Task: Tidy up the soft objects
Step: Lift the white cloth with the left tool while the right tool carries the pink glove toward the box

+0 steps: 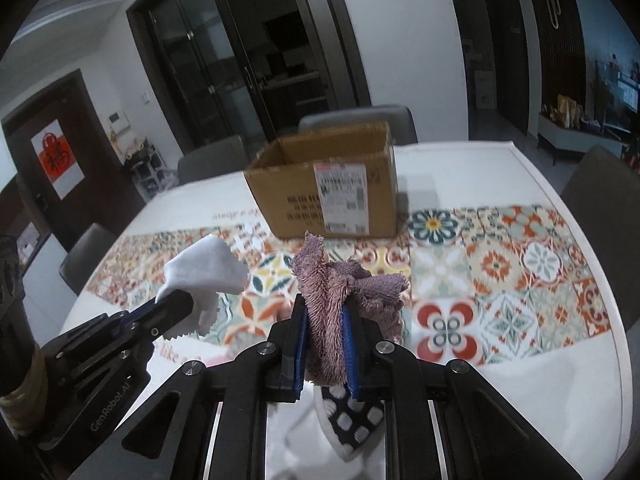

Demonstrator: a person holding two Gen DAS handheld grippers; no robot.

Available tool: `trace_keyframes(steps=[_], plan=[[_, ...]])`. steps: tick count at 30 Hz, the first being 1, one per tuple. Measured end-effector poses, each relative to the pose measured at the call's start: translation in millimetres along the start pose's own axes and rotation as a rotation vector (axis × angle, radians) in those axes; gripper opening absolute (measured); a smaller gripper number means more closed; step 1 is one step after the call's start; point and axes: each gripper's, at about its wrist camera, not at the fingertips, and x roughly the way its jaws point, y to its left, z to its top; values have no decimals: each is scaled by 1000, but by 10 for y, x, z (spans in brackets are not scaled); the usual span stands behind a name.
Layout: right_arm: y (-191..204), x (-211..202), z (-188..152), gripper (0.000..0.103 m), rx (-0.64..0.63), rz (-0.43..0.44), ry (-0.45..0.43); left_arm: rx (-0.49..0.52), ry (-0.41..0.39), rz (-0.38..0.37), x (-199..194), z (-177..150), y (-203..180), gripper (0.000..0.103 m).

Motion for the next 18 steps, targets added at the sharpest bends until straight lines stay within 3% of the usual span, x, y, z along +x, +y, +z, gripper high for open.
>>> trace_keyframes(steps=[18], plan=[[198, -90, 663, 17, -10, 28, -192, 19, -171, 23, -56, 682, 171, 5]])
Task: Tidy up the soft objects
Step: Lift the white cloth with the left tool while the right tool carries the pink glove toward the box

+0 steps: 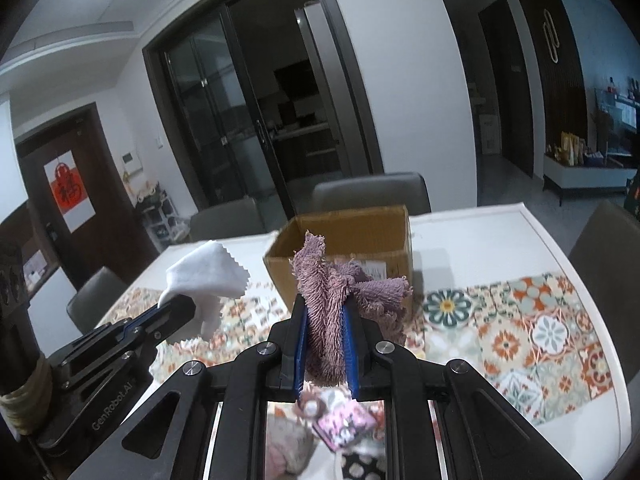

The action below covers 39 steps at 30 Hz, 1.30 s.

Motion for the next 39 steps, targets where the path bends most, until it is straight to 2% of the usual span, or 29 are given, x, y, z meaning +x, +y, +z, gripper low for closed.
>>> trace_keyframes(steps=[17, 39], plan=[[98, 322, 556, 17, -13, -5, -115, 23, -75, 24, 422, 478, 174, 5], [-3, 1236, 939, 17, -49, -8, -62, 30, -13, 42, 1496, 666, 423, 5]])
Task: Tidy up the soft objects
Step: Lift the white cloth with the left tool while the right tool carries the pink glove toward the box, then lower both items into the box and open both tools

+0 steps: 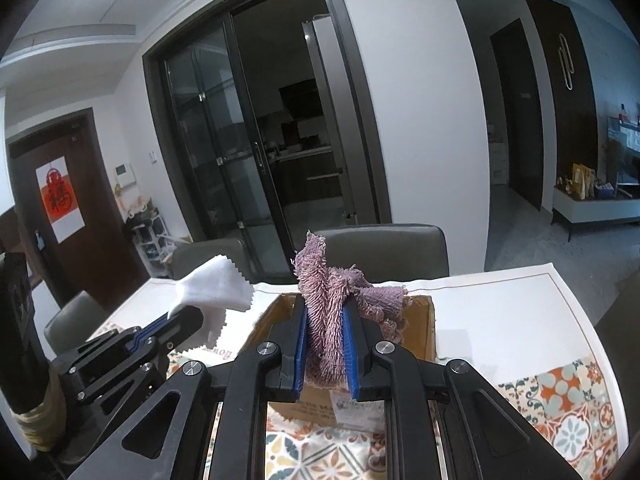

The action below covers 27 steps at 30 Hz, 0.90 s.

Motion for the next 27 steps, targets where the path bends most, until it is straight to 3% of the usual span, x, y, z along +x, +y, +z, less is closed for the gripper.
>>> trace_keyframes(steps=[13, 25, 27], plan=[[-156, 710, -52, 17, 2, -14, 132, -30, 122, -15, 744, -96, 55, 5], [-374, 1197, -342, 17, 29, -36, 285, 28, 241, -8, 1182, -306, -40, 6], [-403, 1251, -394, 17, 33, -43, 307, 34, 257, -7, 1203, -337, -44, 13]])
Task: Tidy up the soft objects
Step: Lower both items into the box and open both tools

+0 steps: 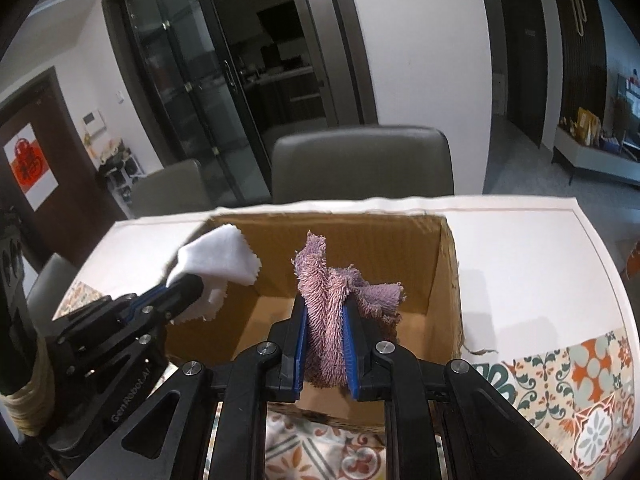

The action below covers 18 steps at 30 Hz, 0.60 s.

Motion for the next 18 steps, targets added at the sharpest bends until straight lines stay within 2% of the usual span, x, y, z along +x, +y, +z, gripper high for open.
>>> trace_keyframes(steps=[4, 5, 9, 11, 18], plan=[[-20, 75, -38, 19, -1, -2, 20, -2, 6, -2, 6, -11, 44, 37], [-14, 88, -40, 20, -7, -2, 23, -2, 6, -3, -3, -14, 48, 41], [9, 89, -24, 43, -9, -15, 15, -1, 3, 14, -11, -16, 116, 47], [13, 68, -19, 44, -8, -26, 6, -5, -2, 22, -53, -30, 133, 52], [35, -91, -31, 45, 4, -39, -14, -2, -30, 55, -287, -80, 153, 58]])
